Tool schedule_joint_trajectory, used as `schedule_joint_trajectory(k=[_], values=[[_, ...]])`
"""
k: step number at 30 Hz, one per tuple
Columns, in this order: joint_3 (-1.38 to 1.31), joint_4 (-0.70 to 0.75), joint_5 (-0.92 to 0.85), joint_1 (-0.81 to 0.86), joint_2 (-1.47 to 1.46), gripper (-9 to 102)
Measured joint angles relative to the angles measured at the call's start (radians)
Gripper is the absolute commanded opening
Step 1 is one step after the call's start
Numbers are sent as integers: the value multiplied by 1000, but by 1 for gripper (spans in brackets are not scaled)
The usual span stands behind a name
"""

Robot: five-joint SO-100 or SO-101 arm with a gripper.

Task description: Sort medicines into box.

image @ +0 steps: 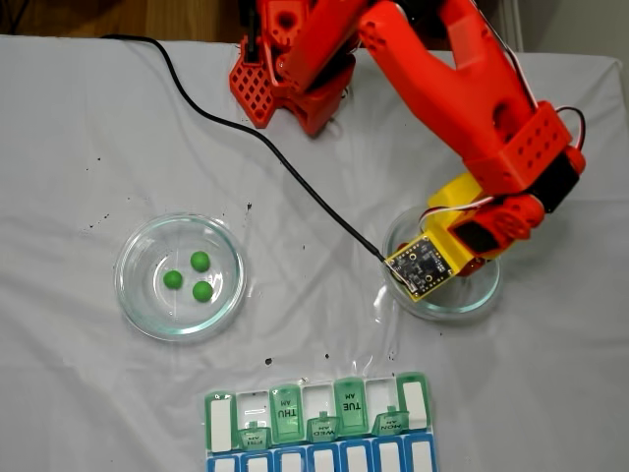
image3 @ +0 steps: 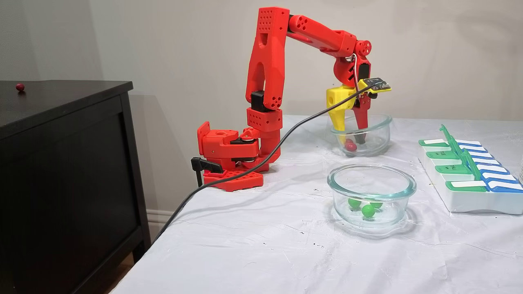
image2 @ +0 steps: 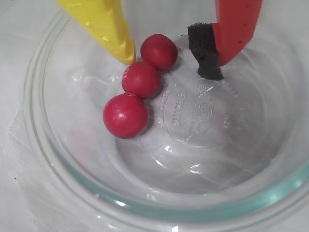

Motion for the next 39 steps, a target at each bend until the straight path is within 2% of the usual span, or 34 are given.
schedule_joint_trajectory(k=[2,15,20,31,39], values=[[6,-17,0,-2,0,0],[0,-25,6,0,29,0],[-9,-25,-57,74,98,0],[-184,94,-221,250,241,0],[-155,-81,-345,433,314,0]])
